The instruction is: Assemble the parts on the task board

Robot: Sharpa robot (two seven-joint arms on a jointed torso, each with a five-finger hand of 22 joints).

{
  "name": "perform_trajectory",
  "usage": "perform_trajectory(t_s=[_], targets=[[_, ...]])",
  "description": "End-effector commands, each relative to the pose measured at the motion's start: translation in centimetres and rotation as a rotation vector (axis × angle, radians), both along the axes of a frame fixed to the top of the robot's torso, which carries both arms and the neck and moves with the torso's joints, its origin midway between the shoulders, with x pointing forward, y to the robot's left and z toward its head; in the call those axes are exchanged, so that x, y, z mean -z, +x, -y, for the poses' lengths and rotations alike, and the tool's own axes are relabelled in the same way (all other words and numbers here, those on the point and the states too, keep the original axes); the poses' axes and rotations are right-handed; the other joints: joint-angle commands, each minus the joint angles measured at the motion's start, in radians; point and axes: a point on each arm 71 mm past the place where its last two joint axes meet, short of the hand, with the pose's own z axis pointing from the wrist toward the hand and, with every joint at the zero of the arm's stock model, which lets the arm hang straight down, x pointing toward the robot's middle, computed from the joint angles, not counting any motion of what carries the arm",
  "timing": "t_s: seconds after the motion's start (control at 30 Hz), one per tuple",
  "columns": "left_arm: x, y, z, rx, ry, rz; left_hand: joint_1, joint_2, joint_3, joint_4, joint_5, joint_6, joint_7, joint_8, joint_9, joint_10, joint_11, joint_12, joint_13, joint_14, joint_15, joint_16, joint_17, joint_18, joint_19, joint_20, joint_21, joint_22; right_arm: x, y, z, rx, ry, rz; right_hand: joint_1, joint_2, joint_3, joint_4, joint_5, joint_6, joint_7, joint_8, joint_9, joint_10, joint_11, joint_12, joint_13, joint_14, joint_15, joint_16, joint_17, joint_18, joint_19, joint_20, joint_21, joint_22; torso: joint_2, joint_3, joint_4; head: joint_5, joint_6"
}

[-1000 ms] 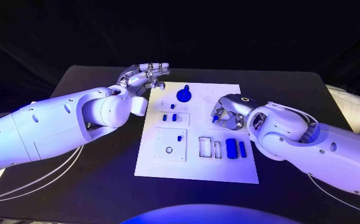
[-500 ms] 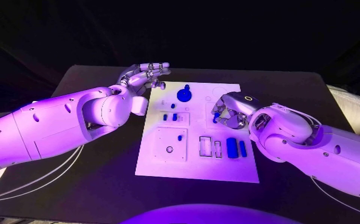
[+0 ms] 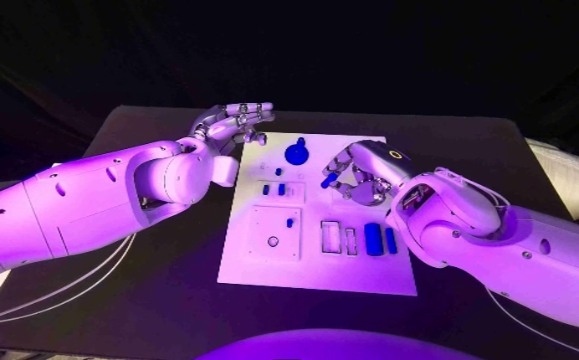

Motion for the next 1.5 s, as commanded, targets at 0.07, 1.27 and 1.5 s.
perform_trajectory(t_s=[0.07, 1.27, 1.5], targets=[[0.0, 0.0, 0.4, 0.024, -0.021, -0.004, -0.006, 0.001, -0.005, 0.0, 0.003, -0.008, -0.001, 0.004, 0.001, -0.005, 0.0, 0.007, 0.001, -0.006, 0.001, 0.005, -0.002, 0.019, -0.002, 0.006, -0.005, -0.001, 0.7, -1.2, -2.5, -0.083, 0.043, -0.029, -0.014, 0.002, 0.022, -0.016, 0.004, 0.004, 0.002, 0.002, 0.0, 0.032, -0.027, -0.006, 0.006, 0.016, -0.002, 0.006, 0.001, -0.007, 0.008, 0.001, 0.003, 0.0, -0.003, -0.0012, -0.0004, 0.01, 0.0], [0.4, 0.2, 1.3, 0.041, -0.028, -0.012, -0.008, 0.001, -0.006, 0.001, 0.003, -0.009, -0.001, 0.005, 0.001, -0.007, 0.001, 0.009, 0.001, -0.007, 0.001, 0.005, -0.003, 0.019, -0.002, 0.006, -0.006, -0.001, 5.4, -3.6, -8.4, -0.257, -0.07, -0.194, -0.041, 0.003, 0.018, -0.018, 0.015, -0.006, 0.006, -0.004, -0.001, 0.022, -0.022, -0.022, 0.004, 0.016, 0.003, 0.012, 0.005, -0.007, 0.006, 0.005, 0.004, 0.0, -0.001, -0.0019, 0.0064, 0.036, -0.032], [0.4, 0.2, 1.3, 0.041, -0.028, -0.013, -0.008, 0.001, -0.006, 0.001, 0.003, -0.009, -0.001, 0.005, 0.001, -0.007, 0.001, 0.009, 0.001, -0.007, 0.001, 0.005, -0.003, 0.019, -0.002, 0.006, -0.006, -0.001, 5.5, -3.6, -8.5, -0.256, -0.084, -0.189, -0.041, 0.003, 0.018, -0.018, 0.015, -0.006, 0.006, -0.004, -0.001, 0.022, -0.022, -0.022, 0.004, 0.016, 0.003, 0.012, 0.005, -0.007, 0.006, 0.005, 0.004, 0.0, -0.002, -0.0025, 0.0077, 0.035, -0.034]])
